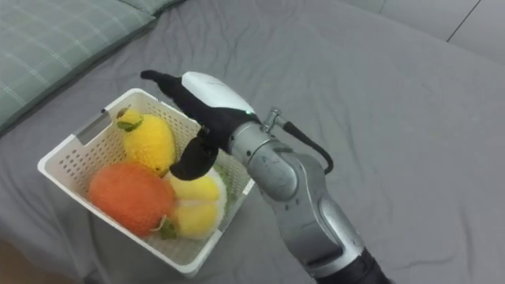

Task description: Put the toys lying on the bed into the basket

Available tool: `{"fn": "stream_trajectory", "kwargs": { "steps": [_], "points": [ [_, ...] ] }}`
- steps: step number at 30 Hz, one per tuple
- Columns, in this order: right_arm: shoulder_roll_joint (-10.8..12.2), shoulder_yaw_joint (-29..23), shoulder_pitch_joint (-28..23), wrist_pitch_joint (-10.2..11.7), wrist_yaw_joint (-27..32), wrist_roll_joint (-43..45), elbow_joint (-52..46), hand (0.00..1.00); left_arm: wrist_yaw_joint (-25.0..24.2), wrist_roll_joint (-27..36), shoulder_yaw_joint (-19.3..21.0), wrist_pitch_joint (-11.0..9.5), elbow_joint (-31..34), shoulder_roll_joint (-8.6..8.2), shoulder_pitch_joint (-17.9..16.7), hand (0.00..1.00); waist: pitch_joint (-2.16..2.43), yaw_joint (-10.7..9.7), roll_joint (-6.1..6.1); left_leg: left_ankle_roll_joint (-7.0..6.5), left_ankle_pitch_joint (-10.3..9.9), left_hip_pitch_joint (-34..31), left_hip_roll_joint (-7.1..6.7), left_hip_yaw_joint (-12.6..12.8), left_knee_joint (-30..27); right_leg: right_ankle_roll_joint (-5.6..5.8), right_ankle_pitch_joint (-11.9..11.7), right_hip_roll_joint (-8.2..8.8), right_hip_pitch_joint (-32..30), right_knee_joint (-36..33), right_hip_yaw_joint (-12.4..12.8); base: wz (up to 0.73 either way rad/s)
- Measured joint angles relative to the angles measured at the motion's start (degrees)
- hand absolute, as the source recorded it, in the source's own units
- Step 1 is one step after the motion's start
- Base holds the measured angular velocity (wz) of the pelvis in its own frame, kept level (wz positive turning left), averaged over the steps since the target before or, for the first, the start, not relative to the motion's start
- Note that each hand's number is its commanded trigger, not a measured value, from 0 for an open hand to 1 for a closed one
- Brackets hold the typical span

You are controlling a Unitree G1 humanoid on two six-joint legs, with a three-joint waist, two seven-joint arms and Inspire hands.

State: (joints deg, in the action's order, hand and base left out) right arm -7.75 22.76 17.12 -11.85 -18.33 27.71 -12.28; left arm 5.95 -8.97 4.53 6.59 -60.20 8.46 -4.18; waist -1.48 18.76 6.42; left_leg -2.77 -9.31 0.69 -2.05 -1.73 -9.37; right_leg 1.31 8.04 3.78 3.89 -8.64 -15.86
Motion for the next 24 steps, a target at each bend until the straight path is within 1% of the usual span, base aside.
{"fn": "stream_trajectory", "kwargs": {
  "steps": [2, 3, 5, 6, 7, 8, 9, 10, 11, 12, 13, 14, 15, 16, 17, 18, 20, 21, 22, 23, 24],
  "points": [
    [-0.77, -2.67, -0.67, 0.99, 2.88, -2.01, -0.84, 0.0, 0.03, 1.46, 0.92, -0.5, -0.65, 0.28, -1.27, 0.0, 0.04, -2.22, -0.05, -0.03, -0.01, 0.08, 0.01, 0.28, 0.01, 0.01, -0.02, 0.01, 0.04, -0.02, 0.12, -0.09],
    [-1.08, -3.41, -0.76, 1.28, 3.53, -2.61, -1.01, 0.0, 0.07, 1.82, 1.14, -0.6, -0.79, 0.28, -1.6, 0.0, 0.06, -2.89, -0.02, -0.03, -0.01, 0.07, 0.03, 0.39, -0.03, 0.02, -0.03, 0.02, -0.02, -0.02, 0.15, -0.07],
    [-2.12, -7.21, -2.53, 2.6, 7.07, -5.15, -2.31, 0.0, 0.14, 2.13, 2.15, -0.78, -2.41, 0.25, -2.12, 0.0, 0.15, -4.26, -0.03, -0.06, -0.03, 0.51, 0.28, 1.31, 0.01, 0.01, -0.05, -0.08, -0.1, -0.01, 0.53, -0.14],
    [-2.17, -8.08, -2.89, 2.87, 7.93, -6.11, -2.3, 0.0, 0.16, 2.13, 2.25, -0.76, -2.69, 0.28, -2.32, 0.0, 0.25, -4.95, -0.06, -0.06, -0.04, 0.61, 0.28, 1.42, 0.04, 0.01, -0.06, -0.09, -0.07, -0.01, 0.64, -0.09],
    [-2.16, -10.41, -4.01, 3.87, 9.83, -8.0, -2.31, 0.0, 0.16, 2.05, 2.72, -0.75, -2.75, 0.21, -2.75, 0.0, 0.33, -6.15, -0.12, -0.06, -0.05, 0.92, 0.32, 1.79, 0.08, 0.01, -0.07, -0.14, -0.08, -0.01, 1.18, -0.16],
    [-2.38, -12.67, -5.27, 4.86, 11.92, -9.16, -2.34, 0.0, 0.16, 1.92, 3.57, -0.84, -2.77, 0.01, -3.06, 0.0, 0.51, -6.48, -0.33, -0.09, -0.08, 1.16, 0.44, 2.76, 0.26, 0.0, -0.08, -0.21, -0.26, -0.01, 1.92, -0.25],
    [-2.71, -13.54, -5.78, 5.03, 13.03, -9.53, -2.35, 0.0, 0.16, 1.87, 4.05, -0.94, -2.82, -0.14, -3.19, 0.0, 0.69, -6.64, -0.51, -0.11, -0.1, 1.25, 0.48, 3.16, 0.36, 0.0, -0.1, -0.23, -0.39, -0.02, 2.36, -0.36],
    [-3.72, -14.97, -6.73, 5.32, 15.05, -9.65, -2.34, 0.0, 0.16, 1.87, 4.55, -1.52, -3.36, -0.37, -3.32, 0.0, 1.17, -7.45, -0.73, -0.13, -0.08, 1.7, 0.5, 3.59, 0.77, 0.06, -0.18, -0.29, -0.46, -0.13, 3.27, -0.31],
    [-4.11, -16.77, -8.13, 6.27, 16.91, -9.76, -2.37, 0.0, 0.16, 1.87, 5.39, -2.3, -4.44, -0.51, -3.76, 0.0, 1.29, -8.16, -1.41, -0.14, -0.08, 2.15, 0.54, 4.3, 1.12, 0.1, -0.23, -0.32, -0.11, -0.12, 3.77, -0.27],
    [-4.16, -17.71, -8.88, 6.75, 17.74, -9.74, -2.4, 0.0, 0.18, 1.89, 6.04, -2.45, -4.54, -0.59, -3.87, 0.0, 1.48, -8.84, -1.61, -0.19, -0.11, 2.44, 0.57, 4.46, 1.23, 0.11, -0.23, -0.36, 0.0, -0.12, 4.1, -0.22],
    [-4.31, -19.5, -9.86, 7.2, 19.08, -10.43, -2.39, 0.0, 0.43, 2.08, 6.82, -2.84, -4.53, -0.63, -4.26, 0.0, 1.77, -10.16, -2.12, -0.2, -0.12, 2.92, 0.62, 4.71, 1.59, 0.13, -0.25, -0.45, 0.14, -0.12, 4.64, -0.17],
    [-4.36, -21.45, -10.64, 7.56, 20.71, -10.96, -2.4, 0.0, 1.08, 2.09, 7.26, -3.01, -4.49, -0.75, -4.77, 0.0, 1.95, -11.71, -2.52, -0.2, -0.12, 3.08, 0.66, 5.02, 1.65, 0.13, -0.25, -0.47, 0.16, -0.15, 4.83, -0.15],
    [-4.38, -22.46, -11.02, 7.81, 21.53, -11.29, -2.4, 0.0, 1.3, 2.06, 7.48, -3.01, -4.39, -0.85, -4.93, 0.0, 1.99, -12.38, -2.67, -0.2, -0.12, 3.15, 0.69, 5.39, 1.67, 0.13, -0.25, -0.48, 0.13, -0.16, 4.96, -0.18],
    [-4.67, -24.5, -11.77, 8.23, 23.15, -11.94, -2.37, 0.0, 1.34, 2.05, 7.73, -3.0, -4.26, -1.0, -4.99, 0.0, 1.92, -13.11, -2.92, -0.18, -0.13, 3.51, 0.86, 6.25, 1.78, 0.09, -0.27, -0.64, 0.02, -0.21, 5.68, -0.27],
    [-5.14, -26.42, -12.28, 8.25, 24.08, -13.12, -2.31, 0.0, 1.34, 2.05, 7.92, -2.87, -4.28, -1.08, -4.99, 0.0, 1.74, -14.1, -3.1, -0.16, -0.14, 3.86, 1.02, 6.56, 1.96, -0.03, -0.35, -0.85, 0.03, -0.29, 6.37, -0.26],
    [-5.35, -27.36, -12.57, 8.31, 24.72, -13.85, -2.19, 0.0, 1.34, 2.16, 8.34, -2.71, -4.32, -1.16, -5.1, 0.0, 1.67, -14.54, -3.21, -0.14, -0.15, 3.89, 1.08, 6.67, 1.99, -0.05, -0.36, -0.91, 0.07, -0.34, 6.48, -0.16],
    [-5.94, -30.58, -13.39, 8.38, 28.21, -16.59, -1.12, 0.0, 1.56, 3.18, 8.64, -2.61, -4.34, -1.27, -6.19, 0.0, 1.53, -16.55, -3.08, -0.02, -0.22, 3.99, 1.29, 7.11, 1.93, -0.13, -0.41, -1.09, 0.01, -0.4, 6.92, -0.09],
    [-5.99, -31.19, -13.75, 8.48, 29.1, -17.03, -0.83, 0.0, 1.87, 3.4, 8.64, -2.61, -4.35, -1.26, -6.35, 0.0, 1.48, -16.9, -3.02, 0.02, -0.24, 3.99, 1.34, 7.2, 1.93, -0.17, -0.43, -1.16, -0.03, -0.41, 7.07, -0.1],
    [-6.0, -32.02, -14.37, 9.4, 30.63, -18.19, 0.72, 0.0, 2.48, 3.78, 8.67, -2.61, -4.58, -1.22, -6.65, 0.0, 1.41, -17.66, -2.91, 0.1, -0.29, 4.01, 1.4, 7.33, 1.91, -0.22, -0.46, -1.24, -0.03, -0.4, 7.26, -0.06],
    [-6.03, -32.84, -15.42, 9.79, 31.8, -19.0, 2.39, 0.0, 2.66, 3.8, 8.65, -2.62, -4.68, -1.13, -6.77, 0.0, 1.35, -18.54, -2.63, 0.1, -0.3, 3.97, 1.41, 7.62, 1.87, -0.23, -0.46, -1.23, -0.05, -0.43, 7.29, -0.04],
    [-6.03, -33.22, -16.04, 9.79, 32.34, -19.19, 3.13, 0.0, 2.73, 3.8, 8.57, -2.62, -4.68, -1.08, -6.82, 0.0, 1.29, -18.67, -2.55, 0.1, -0.31, 3.9, 1.41, 7.65, 1.88, -0.23, -0.46, -1.23, -0.1, -0.43, 7.34, -0.05]
  ]
}}
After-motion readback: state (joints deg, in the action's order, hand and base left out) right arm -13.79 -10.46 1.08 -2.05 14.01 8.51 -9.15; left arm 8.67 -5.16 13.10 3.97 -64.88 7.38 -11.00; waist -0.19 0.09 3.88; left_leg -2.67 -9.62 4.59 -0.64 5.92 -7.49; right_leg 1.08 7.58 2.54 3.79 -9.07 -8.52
